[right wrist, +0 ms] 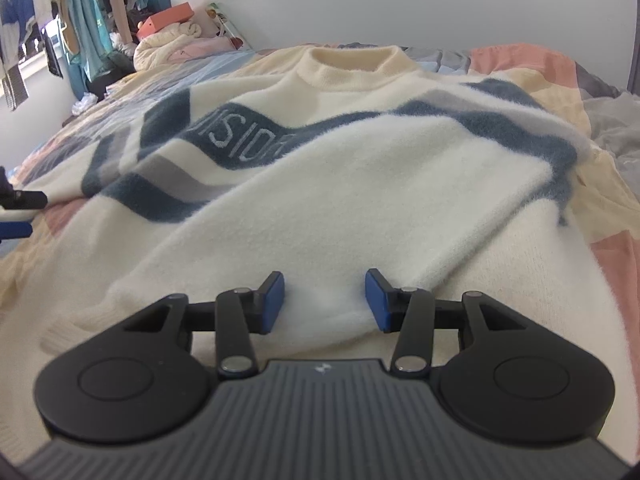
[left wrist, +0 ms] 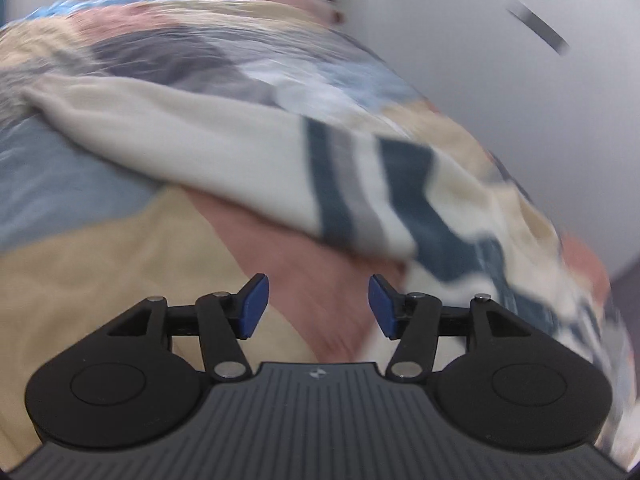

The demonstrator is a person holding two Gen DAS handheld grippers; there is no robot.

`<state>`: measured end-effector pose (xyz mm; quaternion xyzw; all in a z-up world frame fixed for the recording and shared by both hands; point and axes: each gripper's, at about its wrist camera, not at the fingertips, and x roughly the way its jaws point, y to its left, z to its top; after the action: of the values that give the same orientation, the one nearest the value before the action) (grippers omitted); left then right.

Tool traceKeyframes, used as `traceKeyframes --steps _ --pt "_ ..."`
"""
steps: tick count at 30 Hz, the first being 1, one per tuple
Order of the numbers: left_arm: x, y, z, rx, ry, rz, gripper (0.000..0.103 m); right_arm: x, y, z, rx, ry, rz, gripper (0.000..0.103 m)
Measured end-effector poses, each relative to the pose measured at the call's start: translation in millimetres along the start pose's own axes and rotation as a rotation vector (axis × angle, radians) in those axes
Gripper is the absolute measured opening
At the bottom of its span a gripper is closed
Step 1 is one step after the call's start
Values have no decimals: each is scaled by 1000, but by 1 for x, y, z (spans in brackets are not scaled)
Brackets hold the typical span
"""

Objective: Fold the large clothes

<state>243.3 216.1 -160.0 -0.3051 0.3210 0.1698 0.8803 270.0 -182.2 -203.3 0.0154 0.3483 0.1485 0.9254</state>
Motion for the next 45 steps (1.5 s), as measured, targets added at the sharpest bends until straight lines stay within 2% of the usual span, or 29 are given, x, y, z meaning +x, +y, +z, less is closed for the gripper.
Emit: traceKeyframes --steps 3,7,10,12,15,17,20,25,27,28,29,30,31,34,37,40,42,45 --pt "13 38 29 -191 -6 -21 62 1 -1 -1 3 -3 5 47" --pt "49 91 44 -403 60 -57 62 1 -6 -1 31 -8 23 47" --pt "65 130 38 -607 29 -143 62 3 -7 0 42 -7 28 47" --pt "68 142 37 -684 -12 -178 62 4 -7 0 47 -6 30 48" --pt "65 147 45 -720 -99 -148 62 5 -7 0 43 -8 30 48" --pt "64 151 52 -705 -149 -126 62 5 -8 -1 46 -10 33 48" --pt "69 159 66 -667 -173 -86 62 7 -8 -2 45 -14 31 48" --pt "77 178 89 -702 -229 -11 61 9 -6 0 30 -16 28 48" --pt "79 181 104 -657 -244 47 58 10 -8 2 41 -15 28 48" --pt "80 177 114 -589 -247 96 50 11 -8 3 43 -14 26 48" --pt "82 171 124 -507 -227 150 40 11 -8 4 40 -14 23 48" --pt "86 164 132 -433 -201 209 17 11 -7 5 35 -15 19 48" --pt "86 160 139 -390 -194 244 10 11 -7 6 33 -15 17 48" --pt "71 147 150 -314 -235 240 8 14 -8 9 45 -9 15 48" --pt "51 107 168 -125 -262 316 8 15 -7 13 38 -14 8 48" --pt "22 55 191 88 -342 347 8 14 -11 13 53 -13 12 48" --pt "-2 18 203 234 -384 318 8 12 -12 13 62 -15 9 48" --pt "-41 -38 213 377 -420 259 8 8 -14 15 67 -22 -6 48"
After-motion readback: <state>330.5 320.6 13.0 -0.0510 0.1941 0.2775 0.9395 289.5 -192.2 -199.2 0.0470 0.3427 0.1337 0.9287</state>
